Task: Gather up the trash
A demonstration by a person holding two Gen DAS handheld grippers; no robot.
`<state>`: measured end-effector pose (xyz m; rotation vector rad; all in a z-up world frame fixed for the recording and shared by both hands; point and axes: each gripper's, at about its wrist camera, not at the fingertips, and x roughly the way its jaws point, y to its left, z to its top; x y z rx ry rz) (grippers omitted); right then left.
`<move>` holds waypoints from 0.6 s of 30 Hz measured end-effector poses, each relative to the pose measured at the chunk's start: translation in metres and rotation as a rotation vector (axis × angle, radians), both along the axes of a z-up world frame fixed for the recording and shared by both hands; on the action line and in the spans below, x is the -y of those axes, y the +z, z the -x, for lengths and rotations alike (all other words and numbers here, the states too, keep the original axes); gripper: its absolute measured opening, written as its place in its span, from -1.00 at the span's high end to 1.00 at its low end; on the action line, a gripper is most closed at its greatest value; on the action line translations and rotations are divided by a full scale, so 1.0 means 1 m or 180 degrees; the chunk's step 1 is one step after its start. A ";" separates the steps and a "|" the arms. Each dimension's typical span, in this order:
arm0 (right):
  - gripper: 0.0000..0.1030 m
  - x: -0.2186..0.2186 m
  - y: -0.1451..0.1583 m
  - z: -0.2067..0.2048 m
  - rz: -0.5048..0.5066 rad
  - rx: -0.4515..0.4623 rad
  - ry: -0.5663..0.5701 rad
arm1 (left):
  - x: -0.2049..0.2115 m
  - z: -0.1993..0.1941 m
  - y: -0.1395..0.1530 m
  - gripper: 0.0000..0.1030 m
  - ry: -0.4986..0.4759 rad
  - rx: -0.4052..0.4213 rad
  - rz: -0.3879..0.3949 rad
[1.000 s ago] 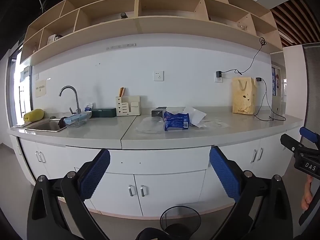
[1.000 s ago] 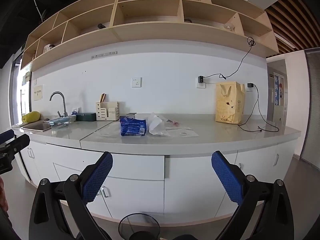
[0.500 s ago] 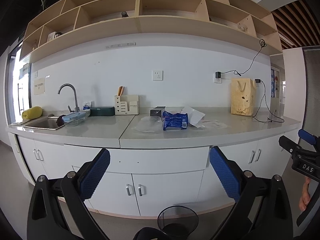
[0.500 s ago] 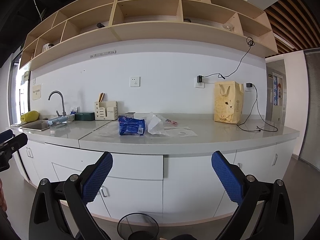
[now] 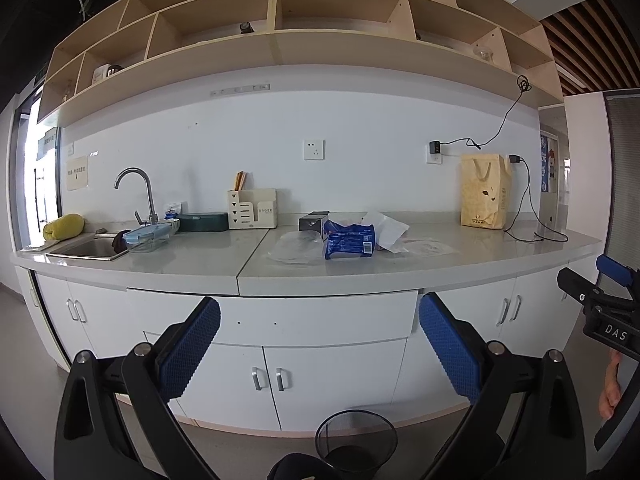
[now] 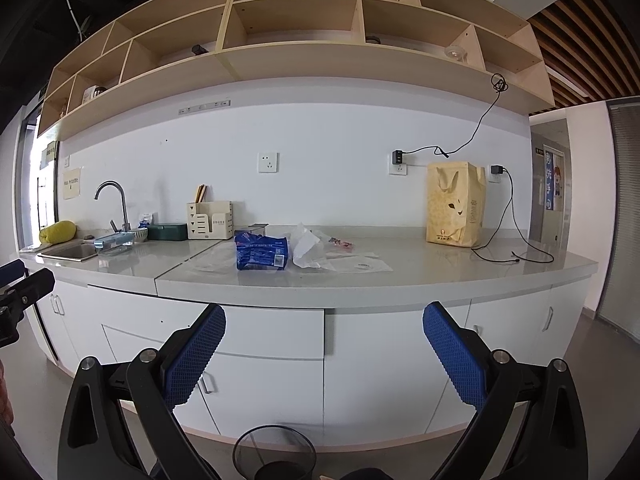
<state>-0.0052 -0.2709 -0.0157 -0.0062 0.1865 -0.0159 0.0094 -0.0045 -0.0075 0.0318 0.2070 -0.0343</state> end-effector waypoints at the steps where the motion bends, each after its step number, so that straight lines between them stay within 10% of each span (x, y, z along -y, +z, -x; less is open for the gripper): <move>1: -0.94 0.000 0.000 0.000 0.0002 -0.0002 0.0000 | 0.000 0.000 0.000 -0.92 -0.0006 -0.0001 0.0000; 18: -0.94 0.000 -0.002 -0.001 0.0002 -0.0017 0.0000 | 0.002 -0.002 -0.002 -0.92 -0.0032 -0.0024 -0.0024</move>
